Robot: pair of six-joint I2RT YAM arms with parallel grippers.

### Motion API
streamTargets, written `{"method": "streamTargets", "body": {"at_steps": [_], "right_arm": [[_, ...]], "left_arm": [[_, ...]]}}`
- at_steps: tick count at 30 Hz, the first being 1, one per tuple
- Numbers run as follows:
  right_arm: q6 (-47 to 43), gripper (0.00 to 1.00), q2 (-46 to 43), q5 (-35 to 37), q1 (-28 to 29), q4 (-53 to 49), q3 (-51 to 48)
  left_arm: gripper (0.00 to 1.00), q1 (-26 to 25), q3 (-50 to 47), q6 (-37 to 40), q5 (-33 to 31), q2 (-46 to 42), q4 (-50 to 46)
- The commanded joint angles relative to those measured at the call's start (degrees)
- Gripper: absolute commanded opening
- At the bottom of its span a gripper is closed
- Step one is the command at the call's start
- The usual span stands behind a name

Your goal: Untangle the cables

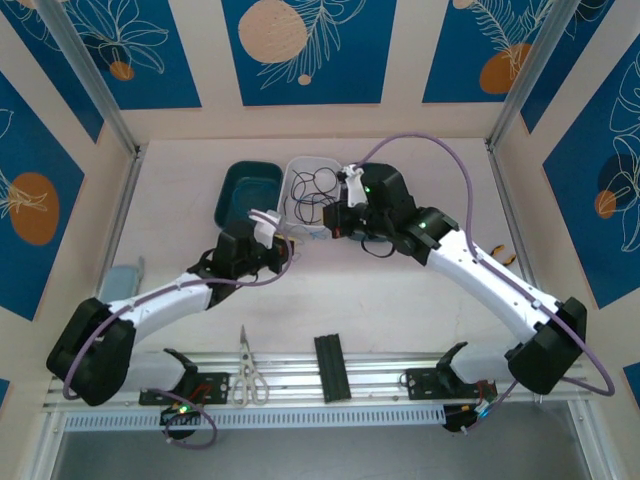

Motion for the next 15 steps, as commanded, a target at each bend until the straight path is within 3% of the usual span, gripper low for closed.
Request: {"method": "streamTargets", "body": {"at_steps": [1, 6, 15], "right_arm": [[3.13, 0.02, -4.03, 2.43, -1.48, -2.34, -3.21], [5.98, 0.04, -9.09, 7.02, -3.85, -6.24, -8.04], [11.08, 0.05, -12.45, 11.12, -7.99, -10.23, -13.48]], "left_arm": [[0.00, 0.01, 2.99, -2.65, -5.61, -3.12, -4.06], [0.00, 1.81, 5.18, -5.30, -9.76, -6.75, -10.60], [0.00, 5.55, 7.35, -7.11, -9.99, -12.87, -13.83]]}}
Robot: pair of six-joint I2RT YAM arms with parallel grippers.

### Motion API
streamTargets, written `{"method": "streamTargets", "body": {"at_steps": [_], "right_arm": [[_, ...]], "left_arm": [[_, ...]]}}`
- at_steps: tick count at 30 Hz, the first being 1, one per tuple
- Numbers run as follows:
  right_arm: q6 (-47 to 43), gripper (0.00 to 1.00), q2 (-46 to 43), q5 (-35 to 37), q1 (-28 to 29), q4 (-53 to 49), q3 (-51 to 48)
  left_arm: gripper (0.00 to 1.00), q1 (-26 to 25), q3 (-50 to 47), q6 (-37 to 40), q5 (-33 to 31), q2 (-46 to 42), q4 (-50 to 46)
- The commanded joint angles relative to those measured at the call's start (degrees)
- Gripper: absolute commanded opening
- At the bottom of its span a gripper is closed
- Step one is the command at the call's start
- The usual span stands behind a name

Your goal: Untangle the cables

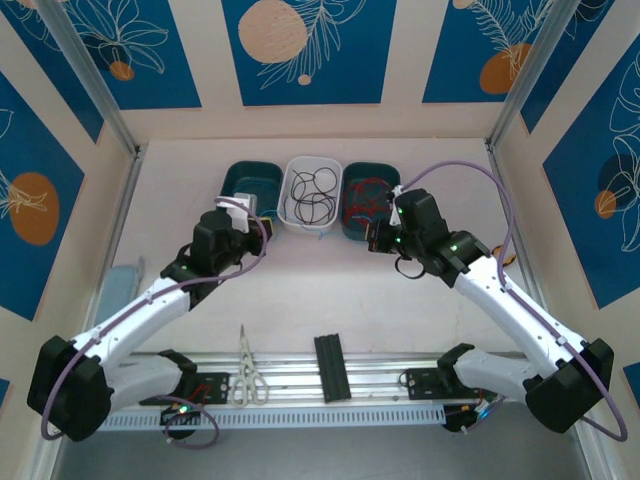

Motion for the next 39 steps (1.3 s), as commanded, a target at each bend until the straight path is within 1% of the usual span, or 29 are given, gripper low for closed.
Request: {"method": "streamTargets", "body": {"at_steps": [1, 5, 9, 11, 13, 18, 28, 33, 39], "right_arm": [[2.91, 0.05, -0.79, 2.77, -1.10, -2.55, -1.02], [4.62, 0.05, -0.01, 5.14, -2.65, -4.89, -0.92], [5.95, 0.09, 0.23, 6.10, -3.73, -5.87, -1.52], [6.24, 0.19, 0.26, 4.93, -4.25, -5.30, -2.15], [6.42, 0.25, 0.57, 4.12, -4.46, -4.89, -2.51], [6.59, 0.36, 0.89, 4.08, -4.63, -4.91, -2.43], [5.54, 0.66, 0.91, 2.00, -4.63, -3.07, -2.61], [5.76, 0.75, 0.41, 2.79, -4.65, -2.88, -3.04], [6.72, 0.82, -0.34, 4.22, -4.68, -2.03, -4.07]], "left_arm": [[0.00, 1.43, 3.07, -0.89, -1.33, -2.59, -2.68], [0.00, 3.79, 4.11, -0.42, -1.72, -5.35, -4.66], [0.00, 6.34, 4.70, 0.26, -2.42, -7.76, -6.19], [0.00, 7.27, 5.44, 0.71, -2.53, -8.35, -7.27], [0.00, 7.73, 5.98, 1.34, -2.16, -8.53, -7.45], [0.00, 7.92, 7.90, 2.35, -1.74, -8.73, -7.56], [0.00, 9.79, 14.51, 6.22, -3.67, -7.07, -10.84], [0.00, 11.48, 19.34, 8.31, -2.49, -4.80, -13.20], [0.00, 13.75, 24.08, 10.04, -1.57, -1.42, -12.66]]}}
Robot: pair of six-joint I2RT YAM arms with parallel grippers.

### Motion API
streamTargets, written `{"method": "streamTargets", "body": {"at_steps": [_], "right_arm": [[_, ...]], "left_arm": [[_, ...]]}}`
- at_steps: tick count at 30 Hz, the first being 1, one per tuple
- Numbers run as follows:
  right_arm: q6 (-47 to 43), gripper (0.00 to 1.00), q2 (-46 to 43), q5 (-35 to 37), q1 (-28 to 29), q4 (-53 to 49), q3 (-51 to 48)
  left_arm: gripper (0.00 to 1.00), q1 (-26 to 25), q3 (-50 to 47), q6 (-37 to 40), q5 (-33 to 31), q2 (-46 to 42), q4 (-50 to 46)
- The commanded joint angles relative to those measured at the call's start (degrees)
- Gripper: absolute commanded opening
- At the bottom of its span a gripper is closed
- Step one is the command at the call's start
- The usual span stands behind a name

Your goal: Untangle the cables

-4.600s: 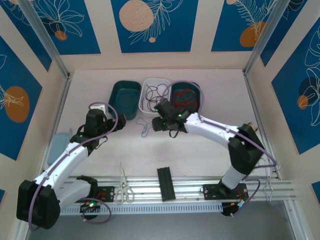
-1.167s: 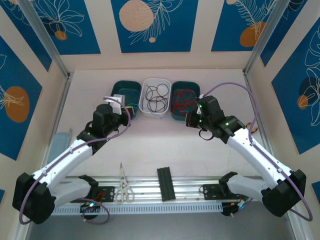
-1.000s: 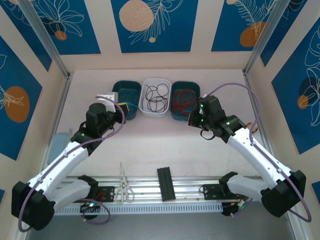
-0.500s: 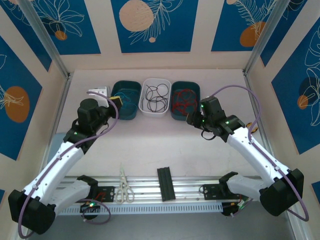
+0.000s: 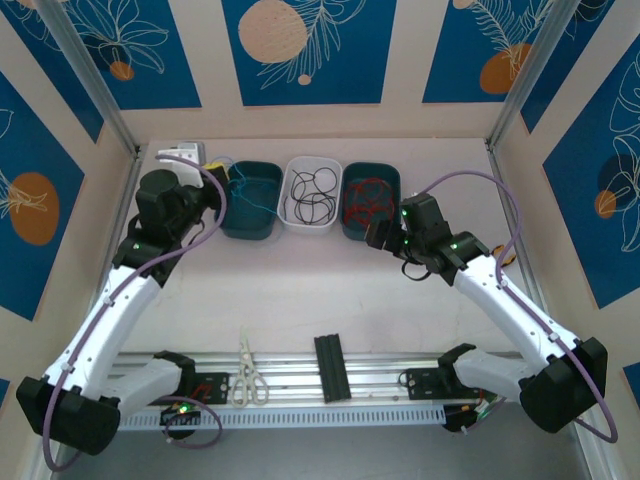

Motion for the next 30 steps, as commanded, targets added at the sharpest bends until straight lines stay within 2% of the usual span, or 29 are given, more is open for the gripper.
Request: {"method": "streamTargets", "body": {"at_steps": [1, 16, 30], "right_arm": [[0.90, 0.82, -1.14, 0.88, -0.33, 0.68, -1.08], [0.82, 0.83, -1.32, 2.56, -0.68, 0.16, -1.34], [2.59, 0.88, -3.20, 5.11, -2.17, -0.11, -2.05]], "left_arm": [[0.00, 1.62, 3.80, 2.66, 0.69, 1.84, -0.41], [0.00, 6.61, 14.24, 7.75, -0.36, 15.68, 1.77], [0.00, 8.60, 25.22, 11.31, -1.77, 28.73, -1.06]]}}
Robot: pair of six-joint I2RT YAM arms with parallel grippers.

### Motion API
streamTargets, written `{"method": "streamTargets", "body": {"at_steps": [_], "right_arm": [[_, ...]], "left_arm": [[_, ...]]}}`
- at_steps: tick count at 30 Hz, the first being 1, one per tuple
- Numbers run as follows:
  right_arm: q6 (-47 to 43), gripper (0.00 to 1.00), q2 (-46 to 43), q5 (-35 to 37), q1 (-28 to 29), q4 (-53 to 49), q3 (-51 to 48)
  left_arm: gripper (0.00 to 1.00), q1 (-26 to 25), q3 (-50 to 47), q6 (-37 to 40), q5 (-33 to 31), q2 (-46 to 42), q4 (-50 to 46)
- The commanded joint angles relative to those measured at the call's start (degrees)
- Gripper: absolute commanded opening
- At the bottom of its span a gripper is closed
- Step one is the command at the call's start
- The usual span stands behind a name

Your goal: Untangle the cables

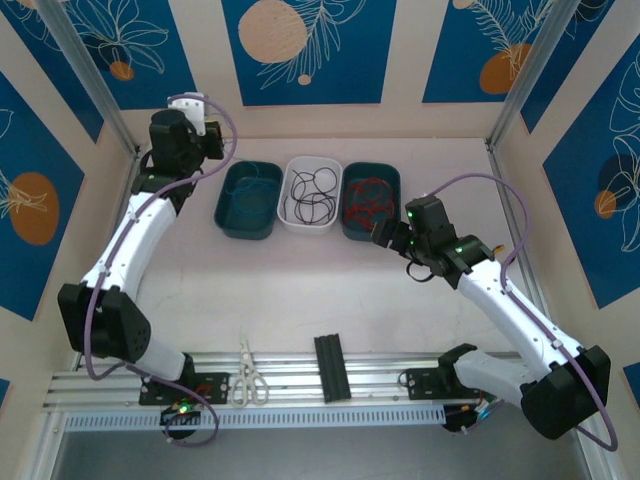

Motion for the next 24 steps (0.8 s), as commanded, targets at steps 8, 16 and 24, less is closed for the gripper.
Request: {"method": "streamTargets", "body": {"at_steps": [8, 16, 24], "right_arm": [[1.19, 0.94, -1.46, 2.42, -1.61, -0.48, -0.41], [1.33, 0.99, -2.58, 2.69, -1.92, 0.50, -1.81], [1.14, 0.99, -2.87, 2.60, -2.10, 0.79, -2.17]], "left_arm": [[0.00, 0.80, 5.53, 1.81, -0.92, 6.27, -1.63], [0.00, 0.73, 8.44, 1.13, 0.84, 10.87, -3.85], [0.00, 0.64, 8.13, -1.47, 1.83, 13.63, -6.46]]}}
